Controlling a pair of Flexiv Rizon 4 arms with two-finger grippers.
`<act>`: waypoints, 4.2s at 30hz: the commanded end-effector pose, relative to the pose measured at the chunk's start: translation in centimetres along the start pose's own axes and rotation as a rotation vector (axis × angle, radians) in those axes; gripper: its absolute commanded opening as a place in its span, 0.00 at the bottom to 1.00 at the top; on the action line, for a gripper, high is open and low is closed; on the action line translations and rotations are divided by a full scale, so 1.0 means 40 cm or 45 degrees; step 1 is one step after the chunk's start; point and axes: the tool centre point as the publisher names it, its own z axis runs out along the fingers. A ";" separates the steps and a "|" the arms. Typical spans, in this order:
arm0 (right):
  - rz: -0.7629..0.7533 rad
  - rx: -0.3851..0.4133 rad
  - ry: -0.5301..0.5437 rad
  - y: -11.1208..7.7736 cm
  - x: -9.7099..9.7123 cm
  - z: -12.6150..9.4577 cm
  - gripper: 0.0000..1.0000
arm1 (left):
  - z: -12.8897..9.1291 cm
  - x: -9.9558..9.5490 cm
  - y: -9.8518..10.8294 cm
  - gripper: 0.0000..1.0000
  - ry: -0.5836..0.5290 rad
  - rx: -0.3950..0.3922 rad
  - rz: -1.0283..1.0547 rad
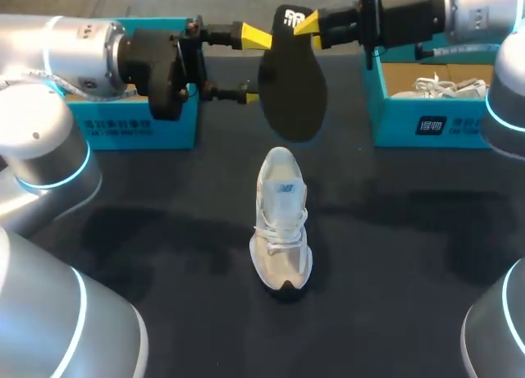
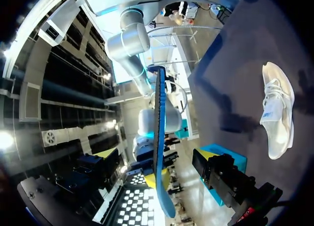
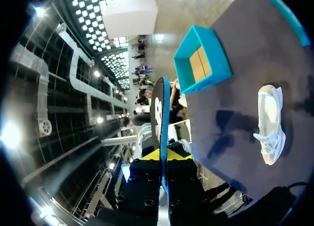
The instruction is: Take the shoe out of the shoebox, open the shoe tongue, remove and reinsert the insole, then place the shoe into the shoebox
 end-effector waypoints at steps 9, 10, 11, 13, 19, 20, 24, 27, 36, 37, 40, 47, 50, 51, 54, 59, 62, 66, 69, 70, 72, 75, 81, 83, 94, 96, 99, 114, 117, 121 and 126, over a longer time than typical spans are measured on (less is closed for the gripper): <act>0.019 0.003 0.017 -0.002 -0.007 0.040 0.00 | 0.014 0.005 0.017 0.36 -0.015 0.024 0.007; 0.020 0.001 0.018 -0.002 -0.006 0.040 0.00 | 0.014 0.005 0.017 0.32 -0.014 0.025 0.007; 0.020 0.000 0.019 -0.003 -0.007 0.040 0.00 | 0.014 0.006 0.017 0.23 -0.014 0.027 0.007; 0.021 -0.002 0.019 -0.003 -0.007 0.039 0.00 | 0.015 0.007 0.017 0.02 -0.013 0.028 0.006; 0.017 -0.006 0.024 -0.003 -0.006 0.039 0.00 | 0.016 0.010 0.018 0.00 -0.011 0.032 0.000; 0.014 -0.012 0.035 -0.004 -0.006 0.039 0.00 | 0.016 0.010 0.018 0.00 -0.010 0.033 0.000; -0.002 -0.032 0.051 -0.006 -0.004 0.035 0.58 | 0.017 0.009 0.020 0.00 -0.010 0.037 0.002; -0.022 -0.052 0.062 -0.011 -0.004 0.024 1.00 | 0.015 0.005 0.020 0.00 -0.014 0.043 0.003; -0.086 -0.088 0.082 -0.045 -0.021 -0.020 1.00 | -0.004 -0.002 0.029 0.00 -0.034 0.038 -0.008; -0.111 -0.094 0.085 -0.050 -0.023 -0.024 1.00 | -0.006 -0.003 0.029 0.00 -0.035 0.039 -0.010; -0.186 -0.099 0.093 -0.066 -0.025 -0.040 1.00 | -0.010 -0.005 0.030 0.00 -0.039 0.038 -0.011; -0.340 -0.098 0.097 -0.114 -0.028 -0.080 1.00 | -0.021 -0.003 0.036 0.00 -0.047 0.024 -0.027; -0.352 -0.108 0.092 -0.134 -0.039 -0.103 1.00 | -0.024 -0.001 0.038 0.00 -0.046 0.018 -0.032; -0.353 -0.110 0.090 -0.140 -0.044 -0.110 1.00 | -0.025 -0.001 0.038 0.00 -0.046 0.018 -0.033; -0.357 -0.115 0.086 -0.158 -0.058 -0.131 1.00 | -0.031 -0.003 0.038 0.00 -0.048 0.012 -0.036; -0.345 -0.146 0.087 -0.187 -0.089 -0.169 1.00 | -0.040 -0.005 0.035 0.00 -0.052 0.002 -0.041; -0.324 -0.173 0.101 -0.199 -0.104 -0.186 1.00 | -0.043 -0.005 0.033 0.00 -0.051 -0.001 -0.041; -0.306 -0.193 0.110 -0.205 -0.114 -0.197 1.00 | -0.044 -0.005 0.031 0.00 -0.049 -0.005 -0.044; -0.308 -0.194 0.114 -0.206 -0.114 -0.198 1.00 | -0.044 -0.002 0.033 0.00 -0.043 -0.015 -0.048; -0.308 -0.194 0.114 -0.206 -0.114 -0.198 1.00 | -0.044 -0.002 0.033 0.00 -0.043 -0.015 -0.048; -0.308 -0.194 0.114 -0.206 -0.114 -0.198 1.00 | -0.044 -0.002 0.033 0.00 -0.043 -0.015 -0.048; -0.308 -0.194 0.114 -0.206 -0.114 -0.198 1.00 | -0.044 -0.002 0.033 0.00 -0.043 -0.015 -0.048; -0.308 -0.194 0.114 -0.206 -0.114 -0.198 1.00 | -0.044 -0.002 0.033 0.00 -0.043 -0.015 -0.048; -0.308 -0.194 0.114 -0.206 -0.114 -0.198 1.00 | -0.044 -0.002 0.033 0.00 -0.043 -0.015 -0.048; -0.308 -0.194 0.114 -0.206 -0.114 -0.198 1.00 | -0.044 -0.002 0.033 0.00 -0.043 -0.015 -0.048; -0.308 -0.194 0.114 -0.206 -0.114 -0.198 1.00 | -0.044 -0.002 0.033 0.00 -0.043 -0.015 -0.048; -0.308 -0.194 0.114 -0.206 -0.114 -0.198 1.00 | -0.044 -0.002 0.033 0.00 -0.043 -0.015 -0.048; -0.308 -0.194 0.114 -0.206 -0.114 -0.198 1.00 | -0.064 -0.033 0.012 0.00 -0.105 -0.085 -0.842; -0.308 -0.194 0.114 -0.206 -0.114 -0.198 1.00 | -0.075 -0.029 0.002 0.00 -0.066 -0.080 -1.092; -0.308 -0.194 0.114 -0.206 -0.114 -0.198 1.00 | -0.084 -0.029 -0.003 0.00 -0.039 -0.049 -1.391; -0.308 -0.194 0.114 -0.206 -0.114 -0.198 1.00 | -0.088 -0.026 -0.009 0.00 -0.049 -0.052 -1.881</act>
